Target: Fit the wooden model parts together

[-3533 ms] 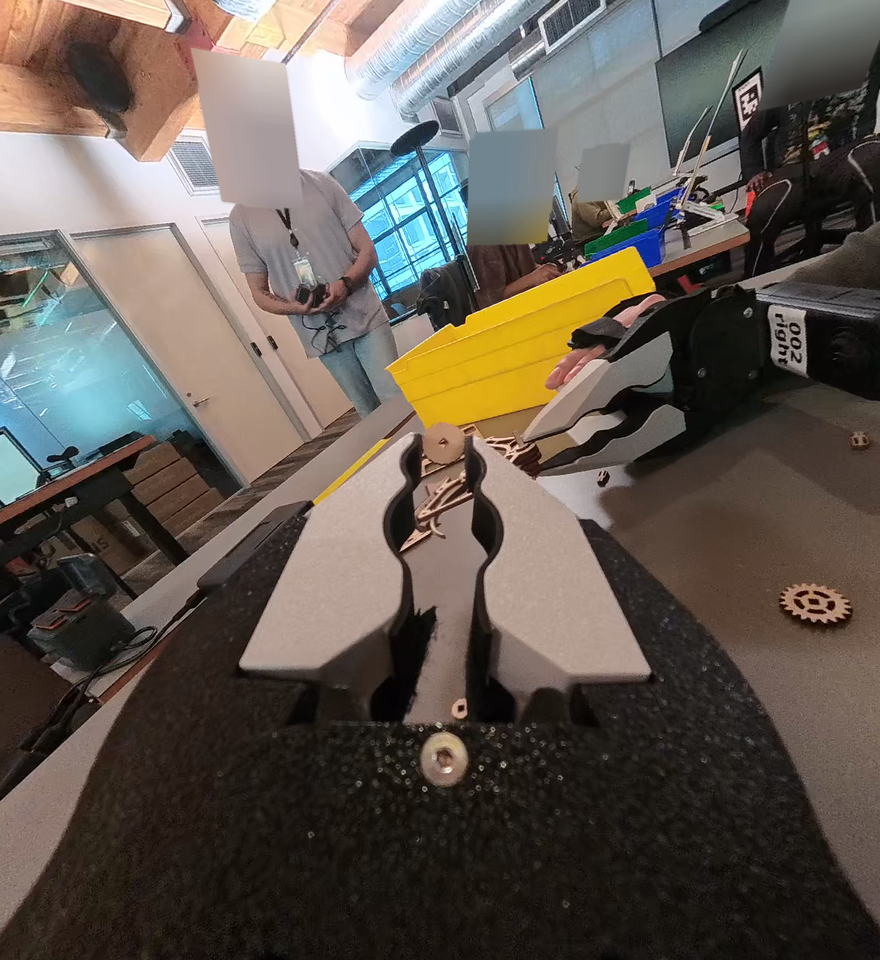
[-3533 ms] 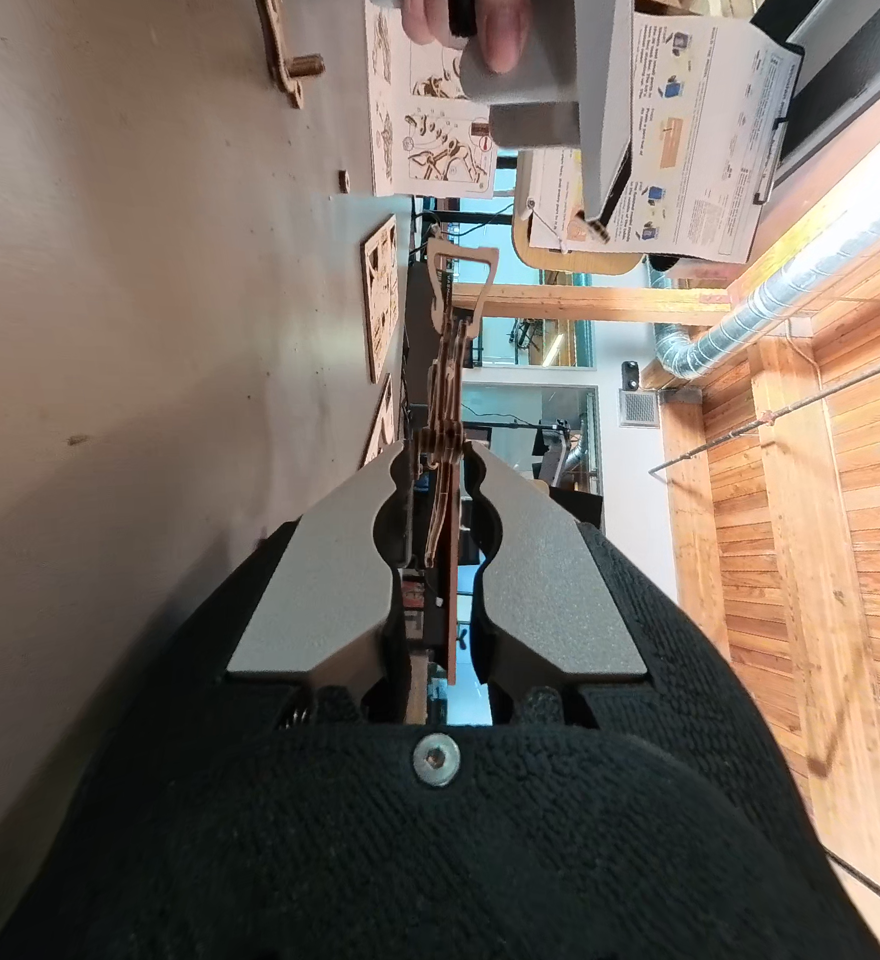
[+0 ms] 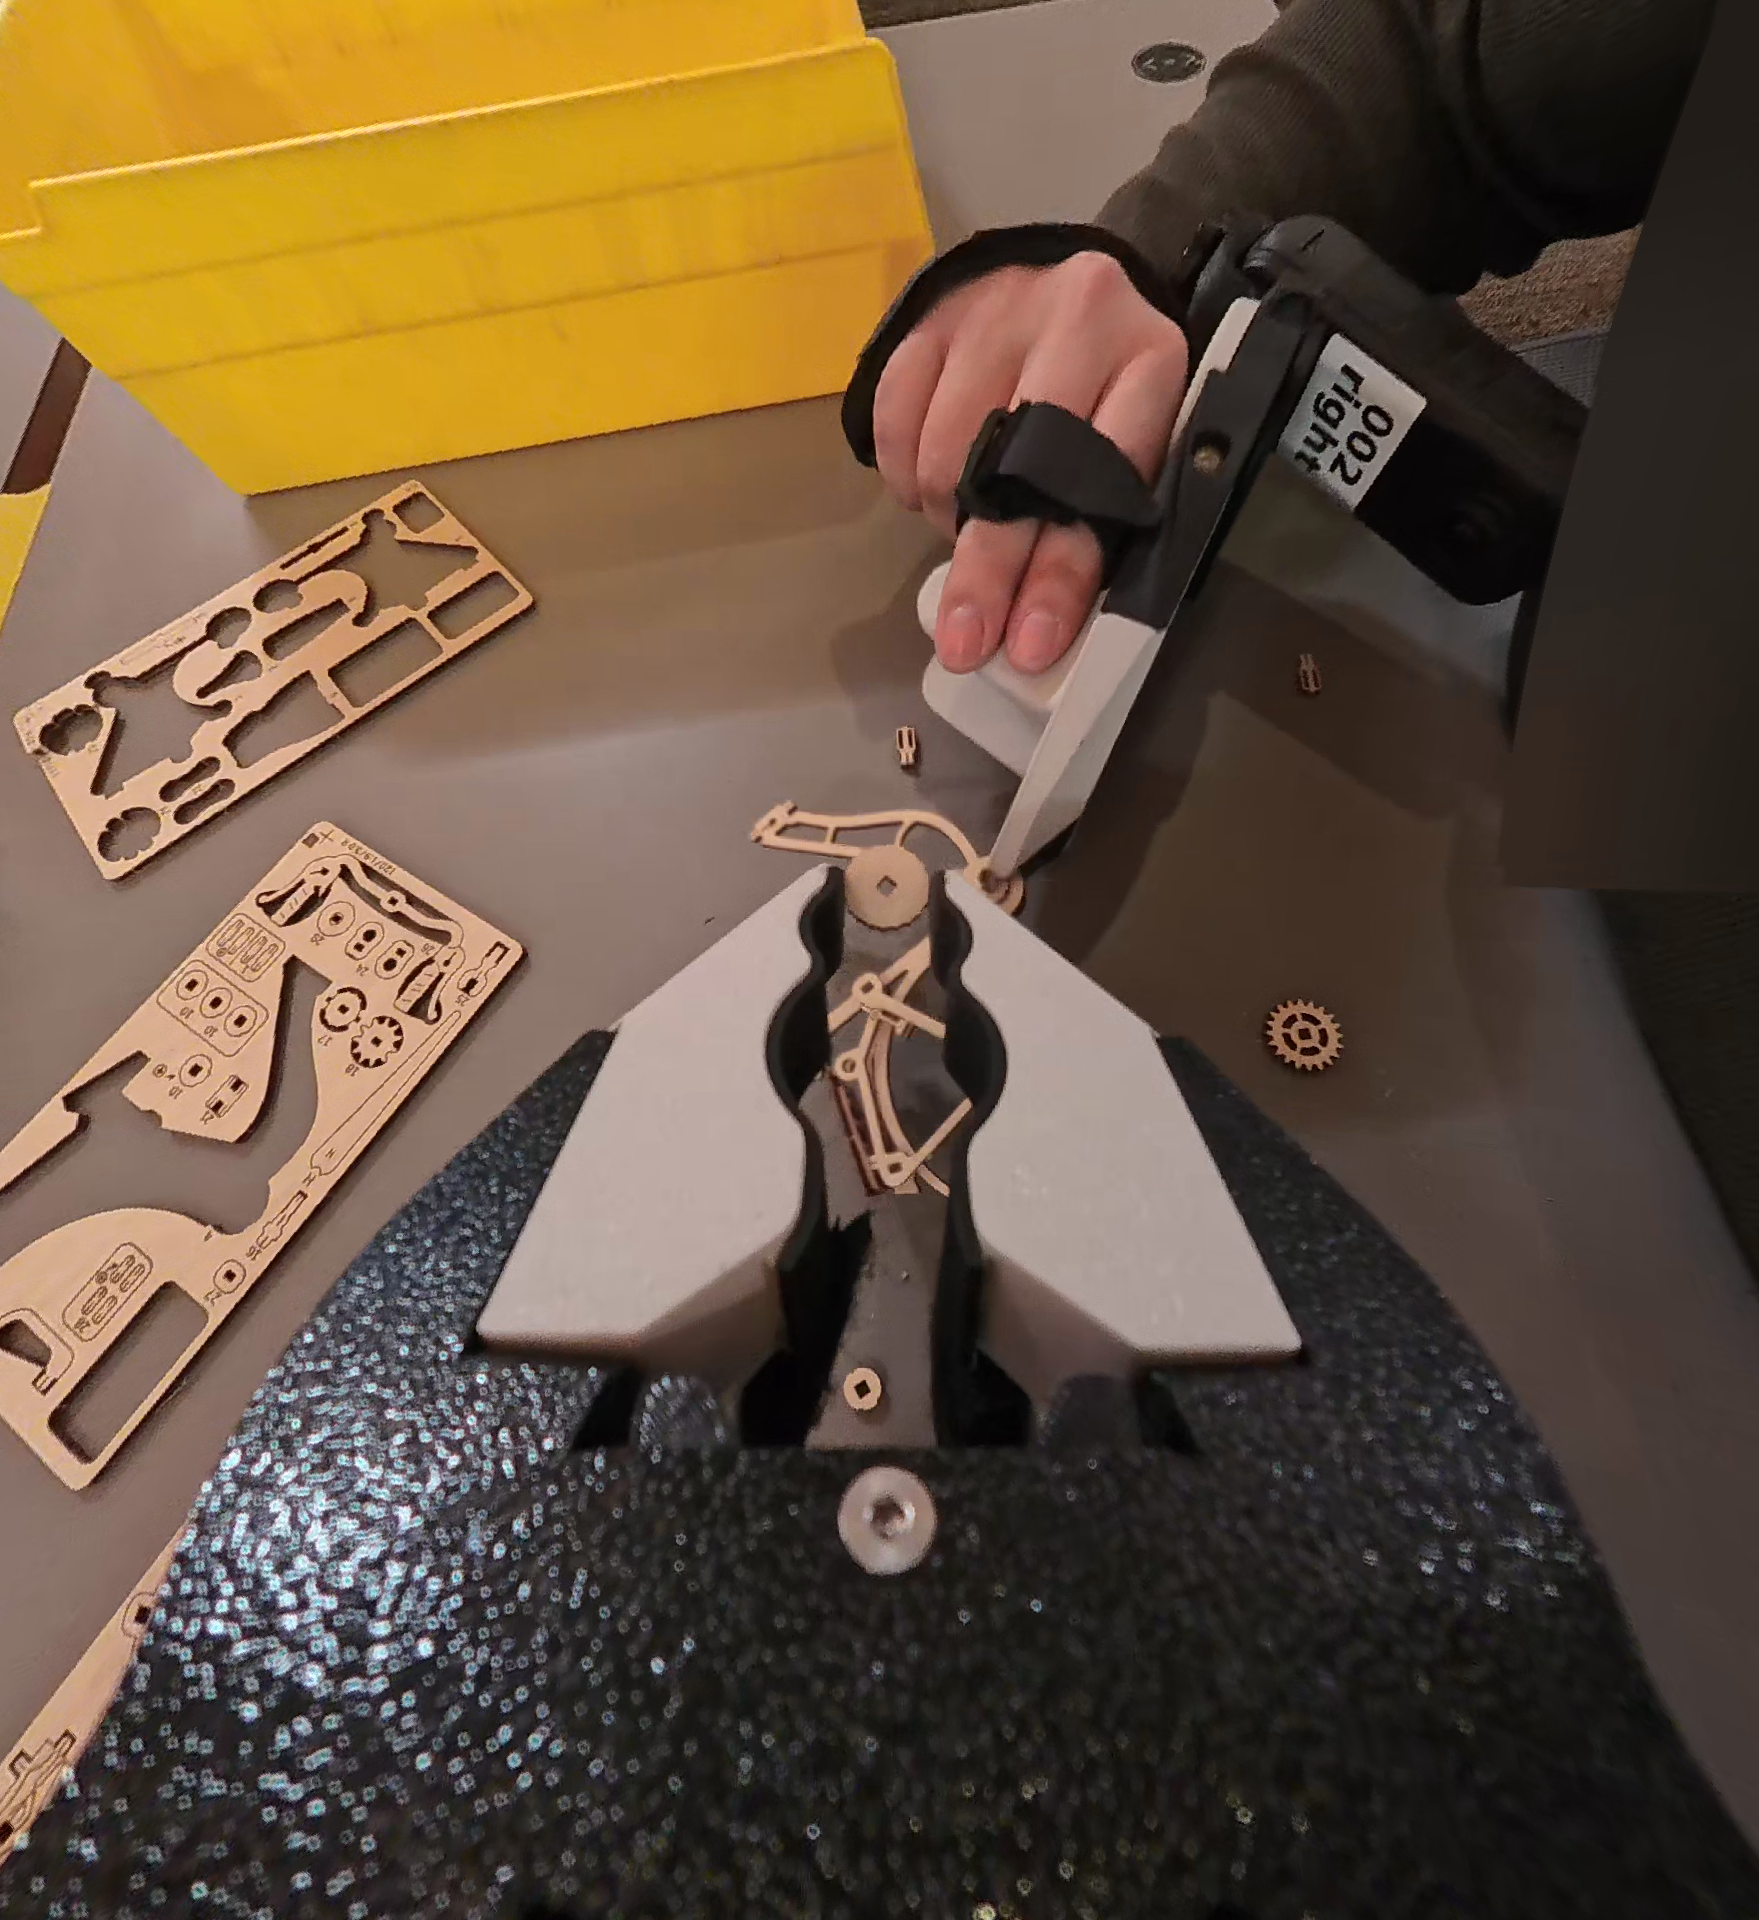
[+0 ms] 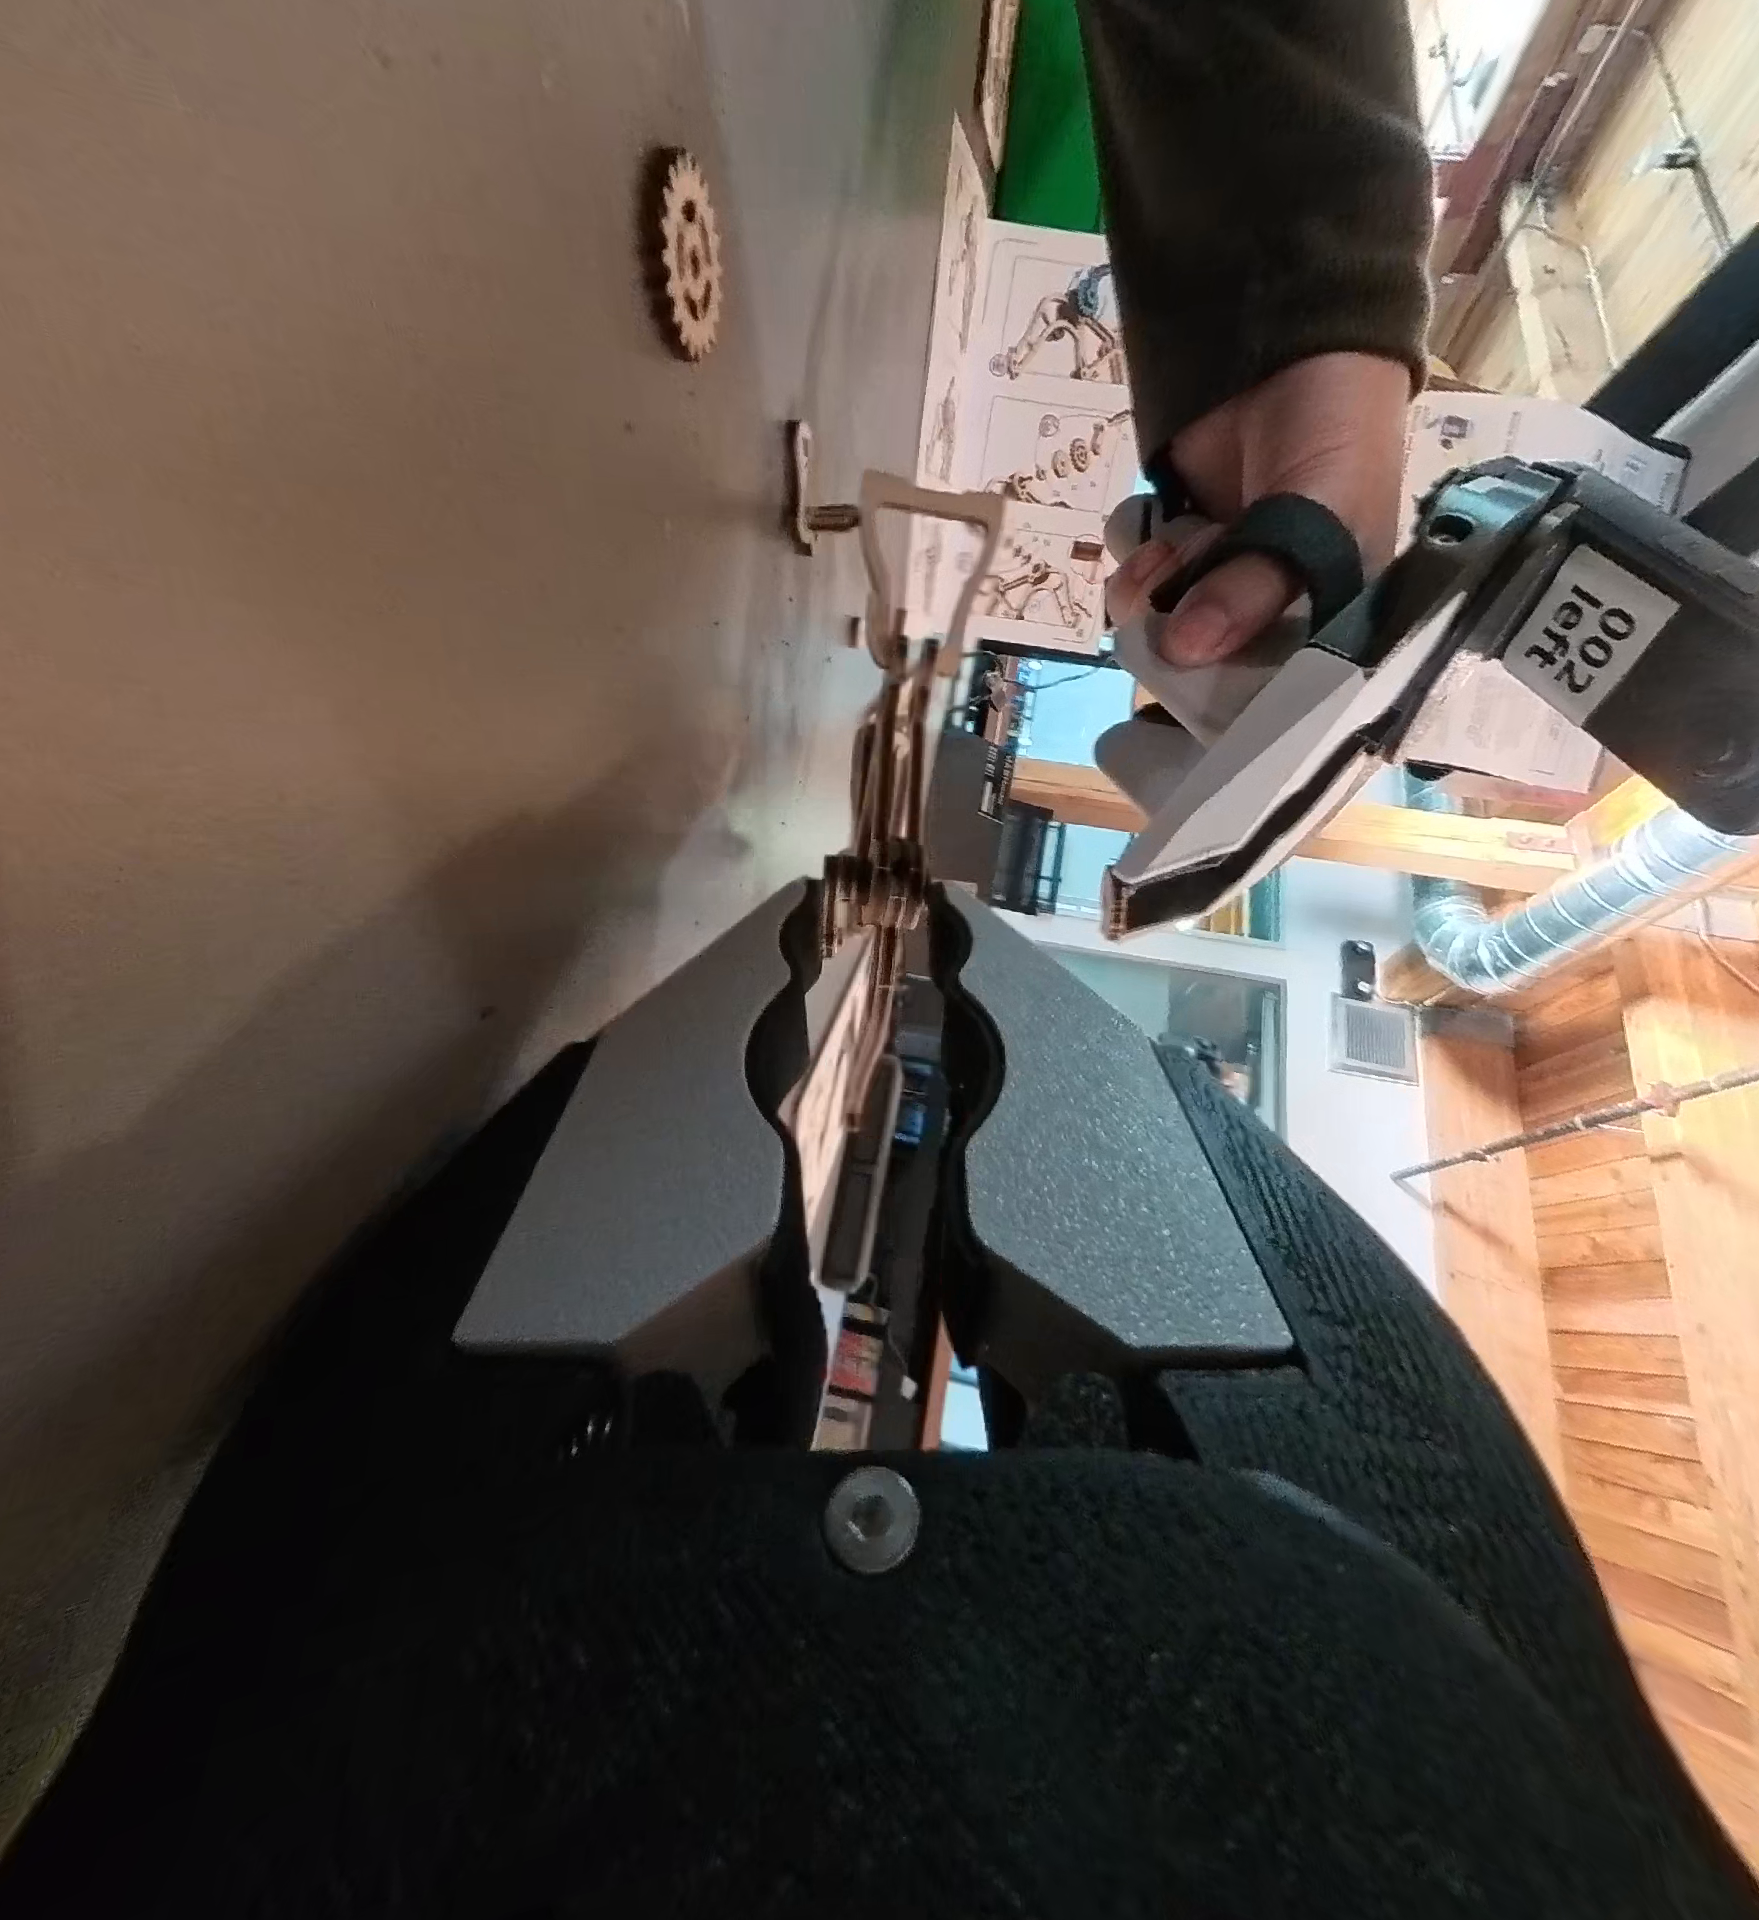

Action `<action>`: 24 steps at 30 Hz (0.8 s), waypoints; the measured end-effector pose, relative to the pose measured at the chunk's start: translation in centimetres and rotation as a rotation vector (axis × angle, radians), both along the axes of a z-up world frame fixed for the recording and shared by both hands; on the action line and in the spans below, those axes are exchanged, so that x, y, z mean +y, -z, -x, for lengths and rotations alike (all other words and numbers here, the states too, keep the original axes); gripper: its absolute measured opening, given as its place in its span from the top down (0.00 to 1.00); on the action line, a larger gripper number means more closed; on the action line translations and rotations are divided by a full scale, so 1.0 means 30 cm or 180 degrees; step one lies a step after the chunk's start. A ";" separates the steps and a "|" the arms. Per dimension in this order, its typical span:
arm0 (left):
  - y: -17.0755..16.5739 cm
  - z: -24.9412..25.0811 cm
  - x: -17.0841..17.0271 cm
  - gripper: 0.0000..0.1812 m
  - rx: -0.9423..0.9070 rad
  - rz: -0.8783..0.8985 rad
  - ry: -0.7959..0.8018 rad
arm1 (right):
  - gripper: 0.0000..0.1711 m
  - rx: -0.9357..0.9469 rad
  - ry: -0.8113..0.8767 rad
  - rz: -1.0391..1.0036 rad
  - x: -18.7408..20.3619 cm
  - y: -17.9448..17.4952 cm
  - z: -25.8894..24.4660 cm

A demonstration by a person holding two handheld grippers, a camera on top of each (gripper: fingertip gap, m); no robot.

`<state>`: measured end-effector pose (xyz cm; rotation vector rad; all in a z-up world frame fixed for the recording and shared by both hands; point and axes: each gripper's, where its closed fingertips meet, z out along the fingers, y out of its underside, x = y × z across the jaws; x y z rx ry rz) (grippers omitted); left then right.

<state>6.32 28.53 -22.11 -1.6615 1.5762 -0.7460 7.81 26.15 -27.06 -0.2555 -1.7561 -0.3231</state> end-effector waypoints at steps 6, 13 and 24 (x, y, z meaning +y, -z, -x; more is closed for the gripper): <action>0.004 -0.002 -0.005 0.92 0.0016 0.0007 0.0025 | 0.89 -0.0173 -0.0065 0.0080 -0.014 0.026 0.003; 0.009 0.002 -0.003 0.92 0.0019 0.0046 0.0027 | 0.84 -0.0262 -0.0240 0.0729 -0.054 0.038 -0.009; 0.016 -0.028 -0.048 0.92 -0.0071 -0.0140 0.0250 | 0.81 0.1042 -0.0202 0.2828 0.016 -0.209 -0.045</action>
